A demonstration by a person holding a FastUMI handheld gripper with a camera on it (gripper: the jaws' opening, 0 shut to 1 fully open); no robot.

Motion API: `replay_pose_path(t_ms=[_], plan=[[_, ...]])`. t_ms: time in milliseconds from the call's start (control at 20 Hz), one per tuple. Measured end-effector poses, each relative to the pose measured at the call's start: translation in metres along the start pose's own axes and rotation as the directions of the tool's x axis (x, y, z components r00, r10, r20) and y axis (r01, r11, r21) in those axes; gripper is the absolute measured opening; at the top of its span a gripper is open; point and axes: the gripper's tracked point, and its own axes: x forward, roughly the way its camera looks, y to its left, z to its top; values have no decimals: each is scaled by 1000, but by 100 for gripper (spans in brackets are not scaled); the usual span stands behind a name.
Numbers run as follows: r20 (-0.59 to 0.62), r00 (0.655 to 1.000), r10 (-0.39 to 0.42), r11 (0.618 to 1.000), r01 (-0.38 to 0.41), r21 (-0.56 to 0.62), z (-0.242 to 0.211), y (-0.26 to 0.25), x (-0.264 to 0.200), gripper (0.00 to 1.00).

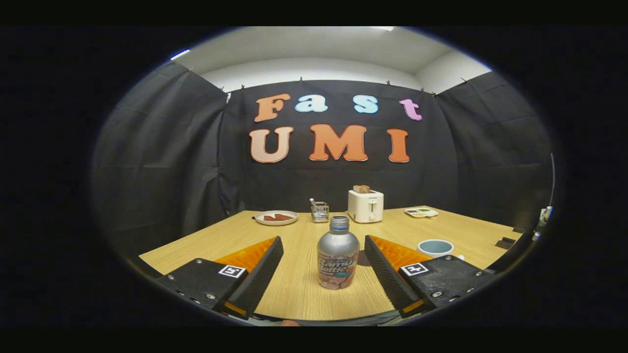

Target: Take the bottle from table, then pour the juice into the cup, finally place the bottle on the coaster

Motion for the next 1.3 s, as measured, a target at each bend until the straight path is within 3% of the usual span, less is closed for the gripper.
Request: replay_pose_path(t_ms=[700, 1300], plan=[[-157, 984, -80, 997, 80, -11, -40, -19, 32, 99], [-294, 954, -65, 998, 68, 0, -88, -12, 66, 99]])
